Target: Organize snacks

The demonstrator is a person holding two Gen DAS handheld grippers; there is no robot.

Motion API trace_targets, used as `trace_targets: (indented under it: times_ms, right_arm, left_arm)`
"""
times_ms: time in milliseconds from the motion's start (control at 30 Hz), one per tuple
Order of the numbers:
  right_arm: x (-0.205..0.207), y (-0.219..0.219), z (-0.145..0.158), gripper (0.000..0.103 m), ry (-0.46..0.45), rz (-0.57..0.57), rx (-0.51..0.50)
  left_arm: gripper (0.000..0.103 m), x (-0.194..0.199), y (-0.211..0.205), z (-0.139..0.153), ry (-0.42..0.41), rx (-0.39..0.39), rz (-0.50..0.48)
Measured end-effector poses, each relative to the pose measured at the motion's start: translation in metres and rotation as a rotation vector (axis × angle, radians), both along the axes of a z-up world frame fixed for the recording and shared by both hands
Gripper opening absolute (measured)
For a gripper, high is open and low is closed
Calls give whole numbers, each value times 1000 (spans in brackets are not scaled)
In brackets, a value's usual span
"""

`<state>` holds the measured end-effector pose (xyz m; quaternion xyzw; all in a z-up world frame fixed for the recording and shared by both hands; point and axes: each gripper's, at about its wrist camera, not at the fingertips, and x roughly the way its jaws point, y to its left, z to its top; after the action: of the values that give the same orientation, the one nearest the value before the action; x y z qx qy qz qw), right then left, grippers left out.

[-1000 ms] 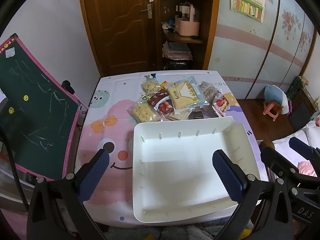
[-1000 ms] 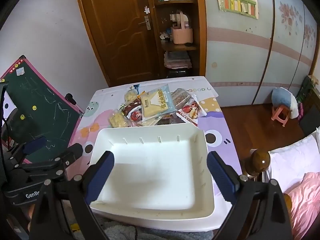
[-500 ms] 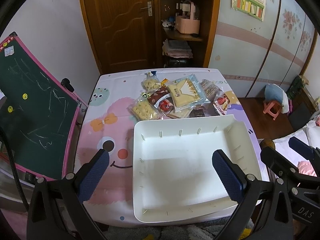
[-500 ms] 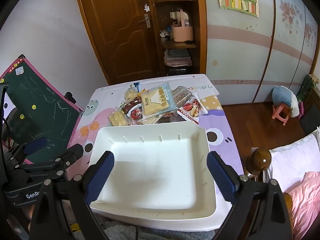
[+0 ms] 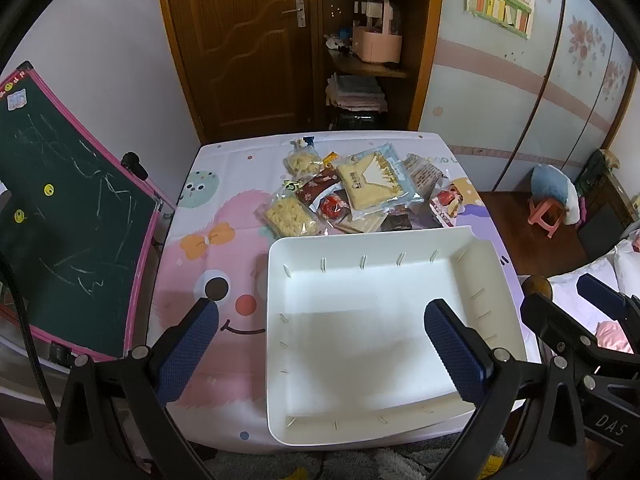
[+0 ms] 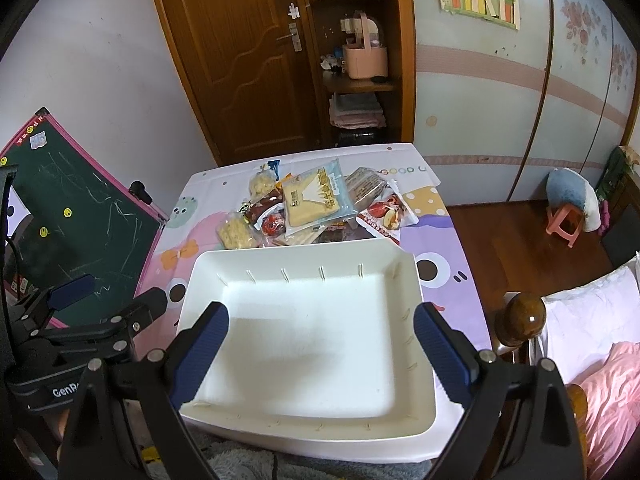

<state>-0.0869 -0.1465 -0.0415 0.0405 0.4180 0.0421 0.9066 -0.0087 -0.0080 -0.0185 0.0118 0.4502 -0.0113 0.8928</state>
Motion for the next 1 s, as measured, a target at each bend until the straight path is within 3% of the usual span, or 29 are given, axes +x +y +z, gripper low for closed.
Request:
trace_targets:
  times_ms: [567,1000]
  right_arm:
    - [10,0,-9,94,17,7,-1]
    - [44,-12,34,94,-82,11,-68]
  left_arm:
    - [102,4,9,-14,8,8,2]
    - [102,13,10,18,-87,56,9]
